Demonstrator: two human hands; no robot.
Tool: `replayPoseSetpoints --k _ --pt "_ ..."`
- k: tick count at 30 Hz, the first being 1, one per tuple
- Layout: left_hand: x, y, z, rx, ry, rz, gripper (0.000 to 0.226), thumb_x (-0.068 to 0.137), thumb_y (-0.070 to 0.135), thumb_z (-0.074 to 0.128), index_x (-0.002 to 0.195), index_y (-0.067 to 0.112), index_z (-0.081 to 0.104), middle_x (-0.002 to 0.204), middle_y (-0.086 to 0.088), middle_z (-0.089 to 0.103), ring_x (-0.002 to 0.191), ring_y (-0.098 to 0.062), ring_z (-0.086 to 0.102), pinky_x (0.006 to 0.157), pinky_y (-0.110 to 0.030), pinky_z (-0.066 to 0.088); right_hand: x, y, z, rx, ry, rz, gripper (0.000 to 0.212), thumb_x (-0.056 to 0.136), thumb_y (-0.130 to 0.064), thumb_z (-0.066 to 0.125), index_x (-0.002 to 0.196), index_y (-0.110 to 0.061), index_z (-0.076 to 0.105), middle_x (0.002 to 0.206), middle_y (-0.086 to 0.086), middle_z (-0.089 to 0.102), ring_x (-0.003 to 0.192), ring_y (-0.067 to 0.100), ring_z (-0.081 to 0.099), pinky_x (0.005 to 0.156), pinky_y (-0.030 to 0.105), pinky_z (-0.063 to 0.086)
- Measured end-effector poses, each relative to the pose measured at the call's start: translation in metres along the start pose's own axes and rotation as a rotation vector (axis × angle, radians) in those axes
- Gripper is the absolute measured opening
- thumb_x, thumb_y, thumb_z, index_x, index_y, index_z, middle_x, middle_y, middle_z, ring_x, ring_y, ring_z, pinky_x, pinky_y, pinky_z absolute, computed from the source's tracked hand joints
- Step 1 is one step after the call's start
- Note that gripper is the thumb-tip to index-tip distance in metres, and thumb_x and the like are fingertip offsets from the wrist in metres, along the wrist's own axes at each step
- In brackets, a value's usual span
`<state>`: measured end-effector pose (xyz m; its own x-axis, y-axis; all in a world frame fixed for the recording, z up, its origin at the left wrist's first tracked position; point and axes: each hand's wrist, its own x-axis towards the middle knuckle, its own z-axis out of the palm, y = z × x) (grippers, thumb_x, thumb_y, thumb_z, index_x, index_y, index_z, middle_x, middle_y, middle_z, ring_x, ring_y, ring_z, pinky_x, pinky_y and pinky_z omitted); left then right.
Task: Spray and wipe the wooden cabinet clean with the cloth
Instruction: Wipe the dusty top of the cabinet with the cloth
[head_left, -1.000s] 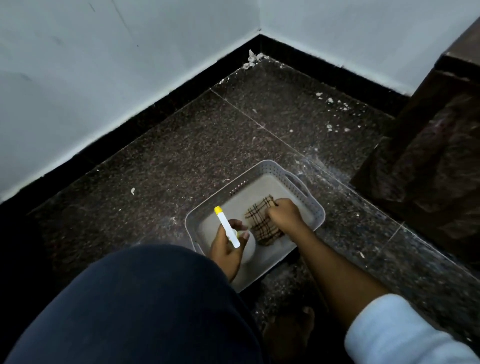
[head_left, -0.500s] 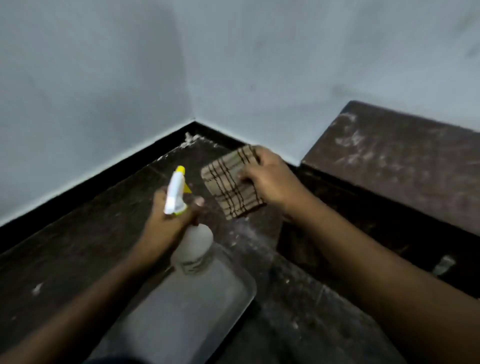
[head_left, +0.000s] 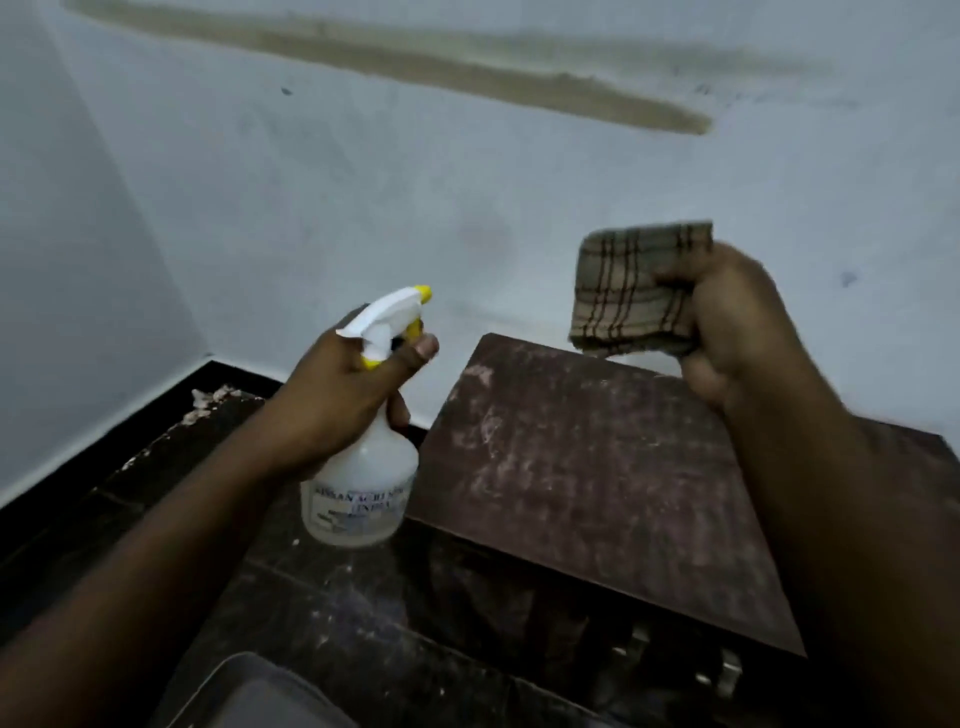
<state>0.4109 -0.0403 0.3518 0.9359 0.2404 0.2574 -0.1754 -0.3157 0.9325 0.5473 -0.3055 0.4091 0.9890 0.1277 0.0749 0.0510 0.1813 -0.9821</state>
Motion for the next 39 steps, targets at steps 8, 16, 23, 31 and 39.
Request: replayPoseSetpoints --k 8,16,23,31,39 --pt "-0.042 0.003 0.03 -0.039 -0.263 -0.165 0.071 0.076 0.051 0.084 0.142 0.053 0.056 0.089 -0.002 0.072 0.056 -0.015 0.061 0.057 -0.027 0.053 -0.042 0.05 -0.04 0.141 0.193 0.162 0.025 0.095 -0.011 0.067 0.119 -0.008 0.068 0.106 0.014 0.078 0.094 0.034 0.077 0.071 0.054 0.062" --pt "-0.026 -0.024 0.003 0.215 -0.326 -0.183 0.047 0.089 0.017 0.081 0.119 0.05 0.067 0.102 0.005 0.075 0.062 -0.001 0.062 0.059 -0.021 0.051 -0.039 0.068 -0.016 -0.09 0.097 0.11 0.016 0.095 -0.013 0.07 0.111 -0.015 0.072 0.104 0.006 0.08 0.097 0.028 0.077 0.083 0.052 0.062" --pt "-0.025 -0.033 -0.008 0.278 -0.267 -0.198 0.028 0.085 0.006 0.07 0.097 0.032 0.07 0.077 0.008 0.071 0.053 0.001 0.057 0.054 -0.02 0.046 -0.045 0.067 0.006 -0.13 0.067 0.065 0.014 0.097 -0.012 0.067 0.106 -0.02 0.074 0.104 0.003 0.08 0.095 0.023 0.078 0.081 0.054 0.063" --pt "-0.023 -0.033 -0.018 0.28 -0.397 -0.205 0.058 0.085 -0.006 0.067 0.132 0.027 0.066 0.092 0.014 0.074 0.062 0.006 0.063 0.059 -0.013 0.047 -0.054 0.074 0.008 -0.256 0.06 0.026 0.016 0.101 -0.015 0.063 0.112 -0.023 0.072 0.106 -0.004 0.078 0.097 0.015 0.076 0.08 0.044 0.063" --pt "-0.012 -0.042 -0.045 0.16 -0.448 -0.245 0.052 0.083 -0.017 0.063 0.121 0.017 0.069 0.104 -0.008 0.077 0.052 -0.004 0.058 0.052 -0.031 0.05 -0.044 0.092 0.027 -1.042 0.108 -0.36 0.031 0.098 -0.01 0.059 0.125 -0.025 0.064 0.091 0.0 0.073 0.064 0.008 0.06 0.052 0.026 0.044"
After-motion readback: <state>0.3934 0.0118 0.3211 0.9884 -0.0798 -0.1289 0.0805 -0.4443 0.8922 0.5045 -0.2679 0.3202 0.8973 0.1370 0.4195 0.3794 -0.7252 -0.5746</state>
